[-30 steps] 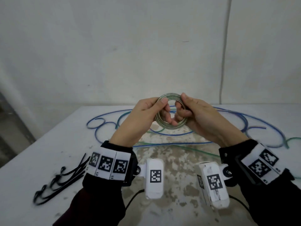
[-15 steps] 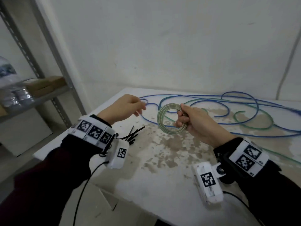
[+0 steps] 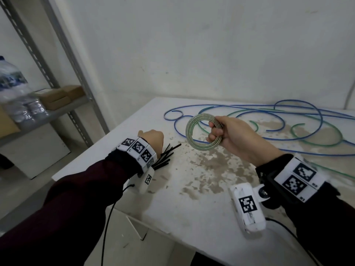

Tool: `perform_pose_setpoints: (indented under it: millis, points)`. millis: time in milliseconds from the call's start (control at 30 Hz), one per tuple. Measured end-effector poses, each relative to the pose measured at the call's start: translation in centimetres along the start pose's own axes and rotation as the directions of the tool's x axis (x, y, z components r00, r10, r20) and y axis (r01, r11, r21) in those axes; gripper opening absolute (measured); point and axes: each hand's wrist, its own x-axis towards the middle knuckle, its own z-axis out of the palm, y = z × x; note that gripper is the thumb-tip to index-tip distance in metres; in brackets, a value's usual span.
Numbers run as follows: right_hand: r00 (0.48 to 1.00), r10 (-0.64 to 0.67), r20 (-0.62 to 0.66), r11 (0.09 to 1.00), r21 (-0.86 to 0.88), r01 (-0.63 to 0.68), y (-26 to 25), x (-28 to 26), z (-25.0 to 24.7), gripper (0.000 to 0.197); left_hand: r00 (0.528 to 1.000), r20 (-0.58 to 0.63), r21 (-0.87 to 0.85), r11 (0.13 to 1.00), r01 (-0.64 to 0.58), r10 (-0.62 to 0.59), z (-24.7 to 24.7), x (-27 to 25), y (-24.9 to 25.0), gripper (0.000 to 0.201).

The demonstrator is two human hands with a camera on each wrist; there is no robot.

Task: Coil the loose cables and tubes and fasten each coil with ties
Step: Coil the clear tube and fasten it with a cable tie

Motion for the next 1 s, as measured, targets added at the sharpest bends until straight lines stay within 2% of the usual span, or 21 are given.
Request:
perform_pose_setpoints:
  millis: [100, 200, 300, 367, 433, 533, 633, 700, 767, 867, 1000]
  points:
    - [1.0, -0.01, 0.023, 1.0, -0.017, 0.01, 0.1, 0.0, -0.2, 0.036, 1.0, -0.009, -0.079, 0.997, 0.0, -0.001, -1.1, -0.3, -0.2, 0.014]
    - [0.997, -0.027, 0.07, 0.999, -0.037, 0.03, -0.1, 0.0, -0.5, 0.035, 0.998, -0.068, -0.242, 0.97, -0.004, -0.012, -3.0, -0.7, -0.7, 0.01]
    - [0.99, -0.056, 0.132, 0.995, -0.074, 0.066, -1.1, -0.1, -1.3, 0.036, 0.981, -0.195, -0.399, 0.914, -0.081, 0.001, -5.4, -1.2, -0.5, 0.018]
    - [0.979, -0.077, 0.187, 0.987, -0.122, 0.101, -2.3, -0.5, -2.1, 0.035, 0.953, -0.303, -0.487, 0.856, -0.173, 0.02, -6.8, -1.6, 0.3, 0.021]
    - [0.966, -0.104, 0.235, 0.974, -0.173, 0.147, -3.7, -1.0, -3.2, 0.034, 0.913, -0.406, -0.586, 0.759, -0.283, 0.027, -7.9, -2.0, 1.9, 0.023]
    - [0.952, -0.124, 0.278, 0.945, -0.261, 0.2, -5.5, -1.8, -5.4, 0.032, 0.883, -0.467, -0.754, 0.502, -0.424, 0.044, -8.8, -2.5, 5.2, 0.011]
    - [0.942, -0.096, 0.321, 0.904, -0.368, 0.217, -6.7, -2.8, -7.9, 0.031, 0.871, -0.484, -0.844, 0.219, -0.49, 0.08, -9.2, -2.5, 8.9, 0.004]
    - [0.941, -0.059, 0.332, 0.865, -0.454, 0.215, -7.4, -3.3, -9.2, 0.032, 0.865, -0.494, -0.86, 0.095, -0.501, 0.093, -9.3, -2.2, 11.5, 0.015]
    - [0.934, -0.027, 0.356, 0.823, -0.522, 0.223, -8.1, -3.8, -10.4, 0.033, 0.852, -0.515, -0.855, 0.011, -0.518, 0.1, -9.7, -2.2, 13.8, 0.021]
    - [0.931, -0.002, 0.364, 0.767, -0.597, 0.234, -8.9, -4.2, -11.8, 0.033, 0.837, -0.541, -0.841, -0.062, -0.537, 0.083, -10.6, -2.3, 16.2, 0.018]
    - [0.953, -0.15, 0.265, 0.737, -0.613, 0.286, -9.7, -3.9, -13.5, 0.036, 0.833, -0.538, -0.842, -0.129, -0.523, 0.132, -11.5, -2.2, 18.0, 0.017]
